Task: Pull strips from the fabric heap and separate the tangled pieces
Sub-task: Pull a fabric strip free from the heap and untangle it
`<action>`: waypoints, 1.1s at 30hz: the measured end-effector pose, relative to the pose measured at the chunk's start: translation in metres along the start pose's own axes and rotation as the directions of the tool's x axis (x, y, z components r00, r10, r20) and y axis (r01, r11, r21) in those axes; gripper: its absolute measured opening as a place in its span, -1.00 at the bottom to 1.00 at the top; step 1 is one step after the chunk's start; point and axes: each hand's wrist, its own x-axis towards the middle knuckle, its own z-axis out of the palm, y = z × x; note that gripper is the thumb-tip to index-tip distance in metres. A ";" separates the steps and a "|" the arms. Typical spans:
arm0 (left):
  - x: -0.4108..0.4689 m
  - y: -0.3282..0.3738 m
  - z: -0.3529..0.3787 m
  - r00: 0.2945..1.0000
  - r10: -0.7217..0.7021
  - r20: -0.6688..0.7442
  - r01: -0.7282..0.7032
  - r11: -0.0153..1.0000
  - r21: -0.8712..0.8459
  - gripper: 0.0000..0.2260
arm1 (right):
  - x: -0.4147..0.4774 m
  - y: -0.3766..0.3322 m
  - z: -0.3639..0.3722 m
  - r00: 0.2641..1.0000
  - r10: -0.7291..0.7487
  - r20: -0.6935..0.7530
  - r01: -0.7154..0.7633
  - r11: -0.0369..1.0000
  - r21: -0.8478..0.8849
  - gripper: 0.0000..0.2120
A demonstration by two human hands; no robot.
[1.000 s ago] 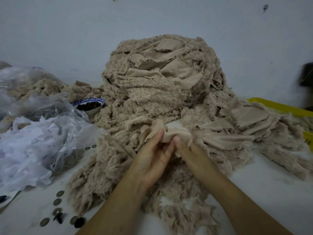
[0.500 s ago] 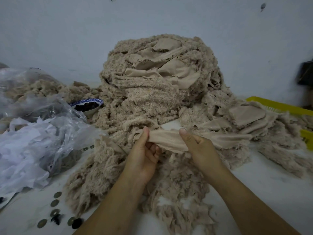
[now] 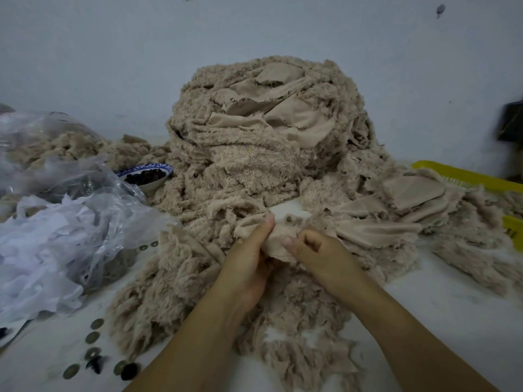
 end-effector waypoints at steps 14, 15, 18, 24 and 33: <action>0.011 0.017 -0.021 0.978 0.107 -0.178 -0.158 0.939 -0.305 -0.78 | -0.002 0.005 -0.008 0.990 0.025 0.142 -0.037 0.996 0.084 -0.56; 0.011 0.014 -0.019 0.983 0.111 -0.144 -0.146 0.954 -0.263 -0.76 | -0.001 0.006 -0.007 0.994 0.023 0.110 -0.030 0.997 0.065 -0.58; 0.006 0.004 -0.009 0.992 0.102 -0.076 -0.109 0.988 -0.105 -0.68 | -0.001 0.008 0.002 0.995 0.005 0.098 -0.005 1.000 -0.005 -0.61; 0.002 -0.006 0.000 0.992 0.119 -0.041 -0.121 0.992 -0.042 -0.60 | 0.004 0.013 0.017 0.997 -0.010 0.072 0.013 0.999 -0.047 -0.85; 0.001 -0.004 -0.001 0.996 0.093 0.008 -0.093 0.995 -0.024 -0.69 | 0.003 0.010 0.015 0.996 0.049 0.076 -0.055 0.995 0.082 -0.72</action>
